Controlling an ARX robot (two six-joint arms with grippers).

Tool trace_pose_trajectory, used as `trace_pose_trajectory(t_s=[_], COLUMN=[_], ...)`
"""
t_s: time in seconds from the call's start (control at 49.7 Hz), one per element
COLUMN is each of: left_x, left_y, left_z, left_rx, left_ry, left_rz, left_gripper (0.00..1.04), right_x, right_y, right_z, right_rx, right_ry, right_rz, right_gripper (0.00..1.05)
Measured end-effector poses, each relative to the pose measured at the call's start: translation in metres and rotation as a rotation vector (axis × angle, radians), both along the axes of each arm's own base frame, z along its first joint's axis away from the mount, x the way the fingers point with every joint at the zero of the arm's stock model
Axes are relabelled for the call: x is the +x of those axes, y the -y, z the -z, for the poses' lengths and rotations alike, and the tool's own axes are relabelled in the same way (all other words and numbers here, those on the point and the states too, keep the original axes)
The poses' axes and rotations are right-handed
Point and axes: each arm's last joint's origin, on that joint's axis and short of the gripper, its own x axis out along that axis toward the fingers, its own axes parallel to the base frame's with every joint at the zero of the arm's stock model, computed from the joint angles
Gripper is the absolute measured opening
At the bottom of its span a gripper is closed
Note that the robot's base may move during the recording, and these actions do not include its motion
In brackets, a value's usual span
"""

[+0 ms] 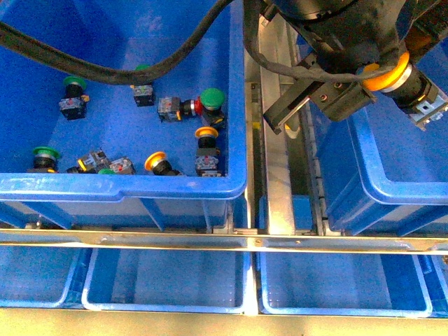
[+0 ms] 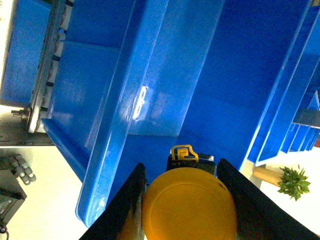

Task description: Pick red and yellow buttons and place in box

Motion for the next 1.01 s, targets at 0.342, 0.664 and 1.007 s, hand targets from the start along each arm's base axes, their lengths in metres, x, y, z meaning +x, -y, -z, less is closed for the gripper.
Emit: trace_pose_trajectory(t_s=[0.342,0.664,1.007], left_x=[0.004,0.006,0.006], left_y=[-0.001,-0.001,-0.002], left_z=[-0.006,-0.008,-0.008], left_rx=[0.016,0.014,0.016], left_ry=[0.024,0.034,0.035], left_rz=[0.000,0.004,0.003], left_gripper=[0.34,0.34,0.34], right_x=[0.062,0.076,0.078], right_y=[-0.033,-0.056,-0.064], right_z=[0.020,0.029,0.028], right_rx=[-0.168,-0.296,-0.389], right_ry=[-0.040,-0.020,0.039], right_rz=[-0.459,-0.642,-0.675], right_gripper=[0.99,0.99,0.99])
